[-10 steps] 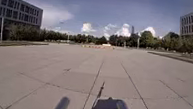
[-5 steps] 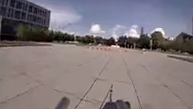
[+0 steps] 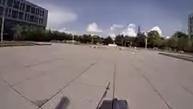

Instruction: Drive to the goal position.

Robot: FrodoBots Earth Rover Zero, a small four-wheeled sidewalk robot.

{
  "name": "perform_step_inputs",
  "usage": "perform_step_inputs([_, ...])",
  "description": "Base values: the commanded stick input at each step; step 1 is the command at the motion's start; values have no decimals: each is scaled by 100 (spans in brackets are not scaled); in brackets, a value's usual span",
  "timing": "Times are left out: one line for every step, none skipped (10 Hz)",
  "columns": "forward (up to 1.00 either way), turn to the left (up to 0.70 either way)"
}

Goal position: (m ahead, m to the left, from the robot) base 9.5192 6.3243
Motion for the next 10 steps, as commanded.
perform_step_inputs([100, -2])
perform_step_inputs([100, -2])
perform_step_inputs([100, -2])
perform_step_inputs([100, -4])
perform_step_inputs([100, -9])
perform_step_inputs([100, -25])
perform_step_inputs([100, -42])
perform_step_inputs([100, -42])
perform_step_inputs([100, -42])
perform_step_inputs([100, -42])
